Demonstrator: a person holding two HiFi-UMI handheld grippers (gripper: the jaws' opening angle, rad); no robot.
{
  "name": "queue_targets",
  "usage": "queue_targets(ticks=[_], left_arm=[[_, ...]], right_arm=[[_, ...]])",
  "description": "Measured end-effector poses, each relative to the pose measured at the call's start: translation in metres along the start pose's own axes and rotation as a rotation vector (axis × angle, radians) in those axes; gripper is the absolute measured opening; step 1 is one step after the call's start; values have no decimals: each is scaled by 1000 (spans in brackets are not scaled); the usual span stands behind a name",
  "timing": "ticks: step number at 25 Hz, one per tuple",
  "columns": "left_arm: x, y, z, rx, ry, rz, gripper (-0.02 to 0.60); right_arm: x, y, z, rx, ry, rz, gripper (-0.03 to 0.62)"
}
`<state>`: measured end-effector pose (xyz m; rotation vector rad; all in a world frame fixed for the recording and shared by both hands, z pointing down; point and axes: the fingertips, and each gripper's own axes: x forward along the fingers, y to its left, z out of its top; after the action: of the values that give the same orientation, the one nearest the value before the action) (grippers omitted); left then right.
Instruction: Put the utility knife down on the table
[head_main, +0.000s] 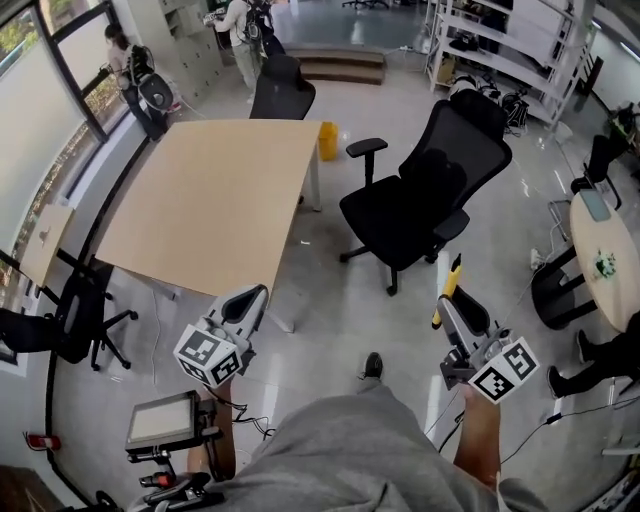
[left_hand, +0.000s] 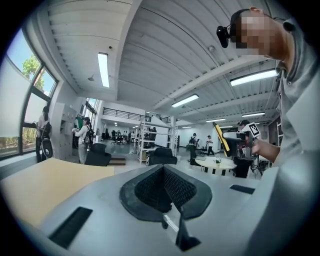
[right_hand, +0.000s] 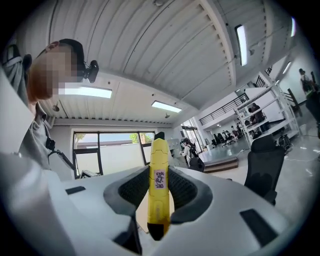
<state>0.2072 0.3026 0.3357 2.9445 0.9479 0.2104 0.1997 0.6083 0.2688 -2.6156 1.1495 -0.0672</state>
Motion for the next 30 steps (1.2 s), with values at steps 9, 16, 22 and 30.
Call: queue_targets(ticks=[9, 16, 22, 30], left_arm=[[102, 33, 12, -2, 53, 135, 5], [164, 37, 21, -5, 81, 213, 5], [167, 81, 17, -34, 99, 303, 5], [184, 165, 7, -73, 70, 325, 5]], right_arm=[[75, -119, 13, 59, 19, 154, 117], [123, -192, 23, 82, 54, 261, 117], [183, -215, 13, 112, 88, 318, 118], [272, -219, 3, 97, 123, 339, 117]])
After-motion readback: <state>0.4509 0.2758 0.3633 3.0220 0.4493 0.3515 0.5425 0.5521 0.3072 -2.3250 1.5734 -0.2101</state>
